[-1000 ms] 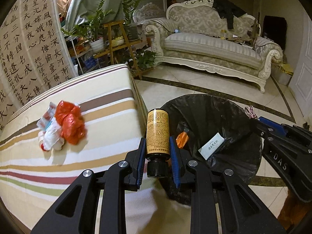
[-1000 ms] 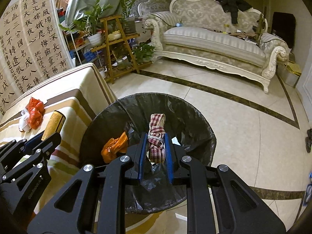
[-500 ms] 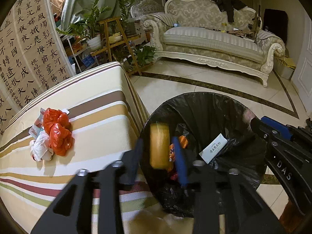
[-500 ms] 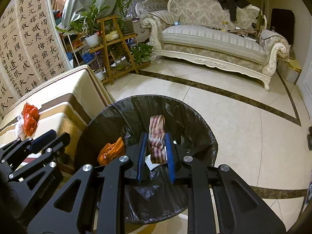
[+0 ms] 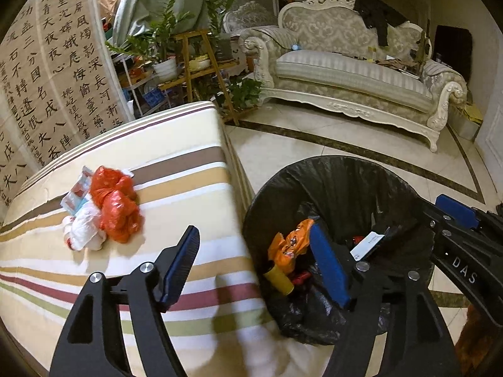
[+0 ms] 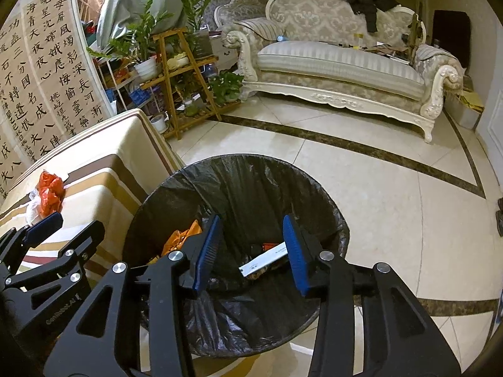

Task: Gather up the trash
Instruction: 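Move both open grippers back over the remaining trash on the table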

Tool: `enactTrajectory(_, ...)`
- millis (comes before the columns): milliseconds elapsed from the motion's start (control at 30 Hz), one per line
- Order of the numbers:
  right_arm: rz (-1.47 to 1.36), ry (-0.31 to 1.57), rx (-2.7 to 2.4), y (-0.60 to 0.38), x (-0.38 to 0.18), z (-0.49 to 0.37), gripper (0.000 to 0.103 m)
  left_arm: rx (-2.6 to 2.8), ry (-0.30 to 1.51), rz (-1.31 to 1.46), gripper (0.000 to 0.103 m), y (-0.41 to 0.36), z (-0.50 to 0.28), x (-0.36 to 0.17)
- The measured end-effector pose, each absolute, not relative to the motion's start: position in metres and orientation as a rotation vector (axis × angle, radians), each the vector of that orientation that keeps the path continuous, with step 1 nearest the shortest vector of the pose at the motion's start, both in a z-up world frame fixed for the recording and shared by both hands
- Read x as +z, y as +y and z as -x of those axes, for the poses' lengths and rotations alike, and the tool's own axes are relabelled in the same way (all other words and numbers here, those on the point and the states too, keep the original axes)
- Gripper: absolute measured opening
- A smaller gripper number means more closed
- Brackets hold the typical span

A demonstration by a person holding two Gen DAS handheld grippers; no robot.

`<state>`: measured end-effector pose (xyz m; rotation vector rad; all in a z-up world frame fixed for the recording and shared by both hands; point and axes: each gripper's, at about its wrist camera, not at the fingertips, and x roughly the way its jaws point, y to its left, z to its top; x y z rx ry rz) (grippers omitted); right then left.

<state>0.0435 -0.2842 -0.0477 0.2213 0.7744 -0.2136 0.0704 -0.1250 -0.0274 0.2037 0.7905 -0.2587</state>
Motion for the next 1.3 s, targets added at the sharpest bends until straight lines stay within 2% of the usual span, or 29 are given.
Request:
enactTrajectory(67,-0.220,0.776,-0.202,-0.279,-0.047,-0.044,0.047,-0.247,0.791,-0.191,0.072,-0.117,-0.070,-0.026)
enactTrajectory(933,-0.098,0.809,0.041,-0.155,-0.036,-0.076,0.048,0.041,0.822,-0.025,0.073,0.038,-0.078,-0.022)
enactTrajectory(1300,-0.065,0.815,0.094,-0.125,-0.033,-0.092,0.048,0.082,0.824,0.007,0.073,0.065,-0.096,-0.020)
